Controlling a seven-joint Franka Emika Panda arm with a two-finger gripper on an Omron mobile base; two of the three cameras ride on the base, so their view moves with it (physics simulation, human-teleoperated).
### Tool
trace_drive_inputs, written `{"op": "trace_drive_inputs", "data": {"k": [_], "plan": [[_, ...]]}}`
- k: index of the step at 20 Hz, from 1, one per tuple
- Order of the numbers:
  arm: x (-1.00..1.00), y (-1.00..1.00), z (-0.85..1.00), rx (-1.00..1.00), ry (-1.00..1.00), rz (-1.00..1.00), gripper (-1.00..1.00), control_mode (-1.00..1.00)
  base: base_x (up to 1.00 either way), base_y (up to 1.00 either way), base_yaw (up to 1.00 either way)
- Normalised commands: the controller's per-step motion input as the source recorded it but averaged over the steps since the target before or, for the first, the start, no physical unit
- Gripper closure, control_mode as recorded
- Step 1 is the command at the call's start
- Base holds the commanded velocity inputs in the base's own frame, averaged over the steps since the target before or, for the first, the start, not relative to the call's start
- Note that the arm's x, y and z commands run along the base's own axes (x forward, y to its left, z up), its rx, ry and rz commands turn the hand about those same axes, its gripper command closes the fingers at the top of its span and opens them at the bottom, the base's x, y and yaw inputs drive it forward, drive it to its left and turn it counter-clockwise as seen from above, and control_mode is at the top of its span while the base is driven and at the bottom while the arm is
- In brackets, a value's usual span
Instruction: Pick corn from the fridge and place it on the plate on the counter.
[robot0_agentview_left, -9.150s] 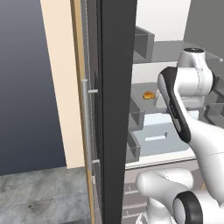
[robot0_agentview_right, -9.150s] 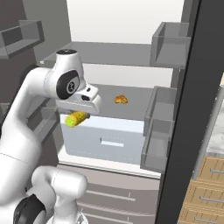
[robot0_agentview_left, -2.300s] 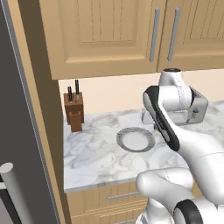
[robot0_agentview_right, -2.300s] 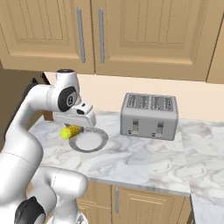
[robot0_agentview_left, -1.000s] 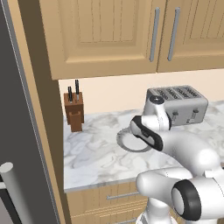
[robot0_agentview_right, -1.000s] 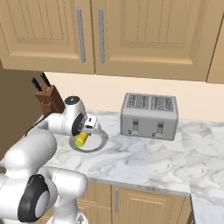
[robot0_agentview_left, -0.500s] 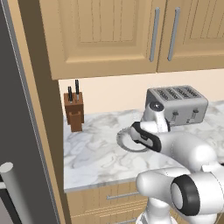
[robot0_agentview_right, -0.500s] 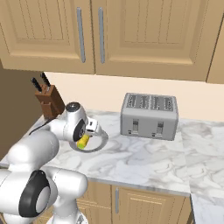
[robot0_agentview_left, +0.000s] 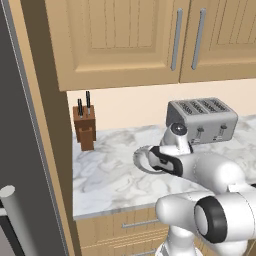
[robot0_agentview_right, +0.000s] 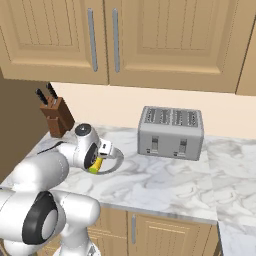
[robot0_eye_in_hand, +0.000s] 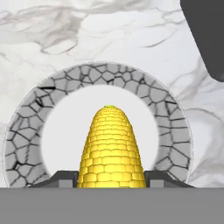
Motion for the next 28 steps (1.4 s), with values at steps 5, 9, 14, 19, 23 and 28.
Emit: {"op": "trace_drive_inputs", "data": {"k": [5, 9, 14, 19, 23, 28], "plan": [[0.28, 0.00, 0.00, 0.00, 0.00, 0.00, 1.00, -1.00, 0.00, 0.00, 0.00], [0.21, 0.00, -0.01, 0.00, 0.00, 0.00, 1.00, -1.00, 0.00, 0.00, 0.00], [0.15, 0.00, -0.13, 0.00, 0.00, 0.00, 1.00, -1.00, 0.00, 0.00, 0.00], [0.07, 0.00, -0.28, 0.00, 0.00, 0.00, 1.00, -1.00, 0.00, 0.00, 0.00], [0.04, 0.00, -0.18, 0.00, 0.00, 0.00, 1.00, -1.00, 0.00, 0.00, 0.00], [0.05, 0.00, -0.01, 0.00, 0.00, 0.00, 1.00, -1.00, 0.00, 0.00, 0.00]]}}
